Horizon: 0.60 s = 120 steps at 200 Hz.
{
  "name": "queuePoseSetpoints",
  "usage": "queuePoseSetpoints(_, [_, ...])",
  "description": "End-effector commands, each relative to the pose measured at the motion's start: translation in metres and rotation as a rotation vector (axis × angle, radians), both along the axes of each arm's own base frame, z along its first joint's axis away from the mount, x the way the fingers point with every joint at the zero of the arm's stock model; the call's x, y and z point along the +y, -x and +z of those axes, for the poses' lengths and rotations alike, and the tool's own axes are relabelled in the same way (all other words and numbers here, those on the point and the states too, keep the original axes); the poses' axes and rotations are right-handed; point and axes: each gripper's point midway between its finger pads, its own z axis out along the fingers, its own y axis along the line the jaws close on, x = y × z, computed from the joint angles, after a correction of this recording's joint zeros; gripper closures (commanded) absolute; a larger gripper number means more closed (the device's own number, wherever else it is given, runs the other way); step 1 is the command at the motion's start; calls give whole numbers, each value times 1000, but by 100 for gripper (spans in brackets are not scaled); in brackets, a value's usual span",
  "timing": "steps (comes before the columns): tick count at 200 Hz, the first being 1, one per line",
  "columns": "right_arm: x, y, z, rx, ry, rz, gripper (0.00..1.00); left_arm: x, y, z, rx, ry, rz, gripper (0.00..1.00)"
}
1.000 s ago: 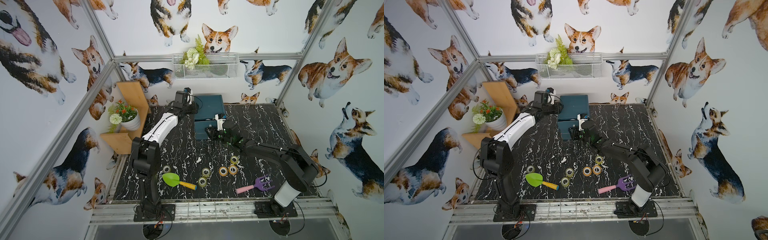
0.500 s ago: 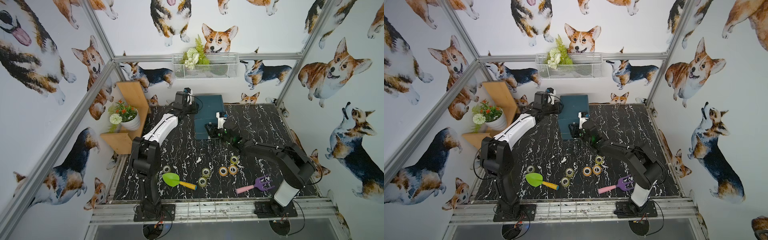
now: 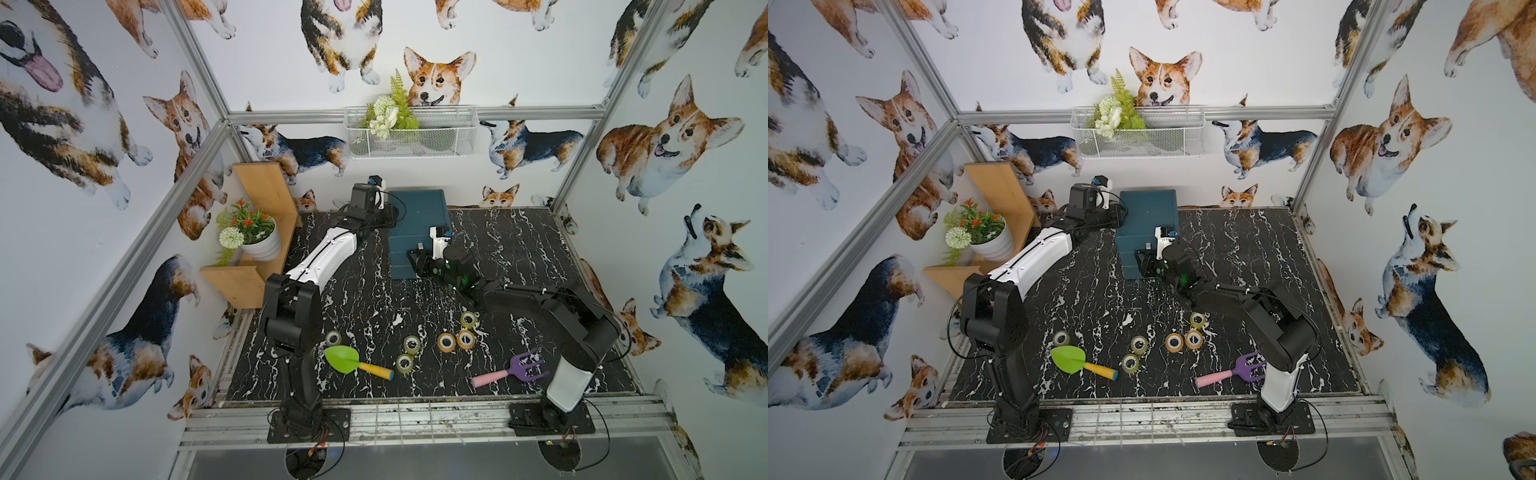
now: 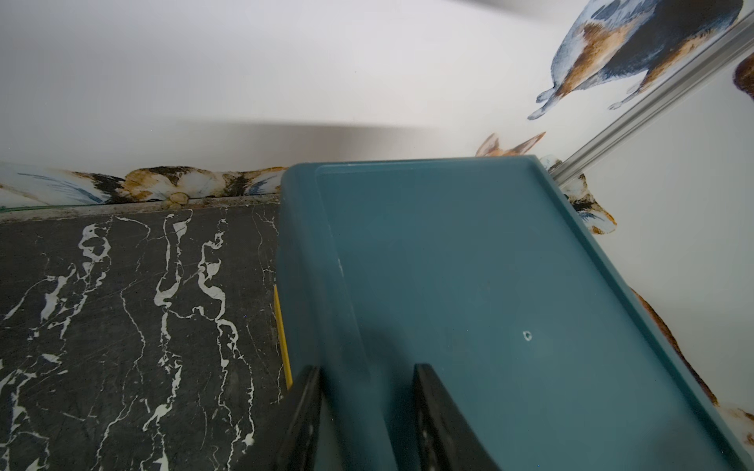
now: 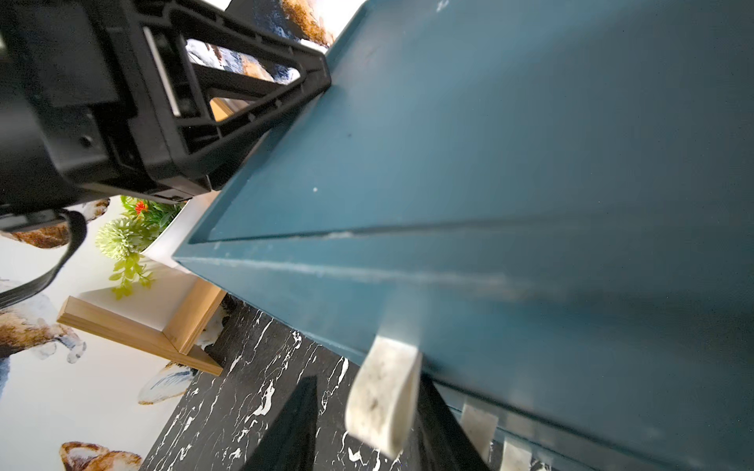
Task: Place the transparent tape into the drawer according to color
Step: Close the drawer of the storage box, then open the drawer in the storage box.
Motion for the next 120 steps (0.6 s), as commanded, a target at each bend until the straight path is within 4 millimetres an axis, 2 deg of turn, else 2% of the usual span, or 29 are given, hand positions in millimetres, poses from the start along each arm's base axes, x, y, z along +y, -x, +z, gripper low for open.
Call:
queuePoseSetpoints(1, [1, 5, 35, -75, -68, 20, 51, 8, 24, -40, 169, -77, -1, 55])
queuePoseSetpoints(31, [1, 34, 44, -39, -90, 93, 47, 8, 21, -34, 154, -71, 1, 53])
queuePoseSetpoints(66, [-12, 61, 22, 52, -114, 107, 44, 12, 18, -37, 152, -97, 18, 52])
queuePoseSetpoints(92, [-21, 66, -8, 120, -84, 73, 42, 15, 18, -42, 157, -120, 21, 51])
queuePoseSetpoints(120, [-28, 57, -26, 151, -64, 16, 40, 15, 18, -47, 165, -123, 19, 51])
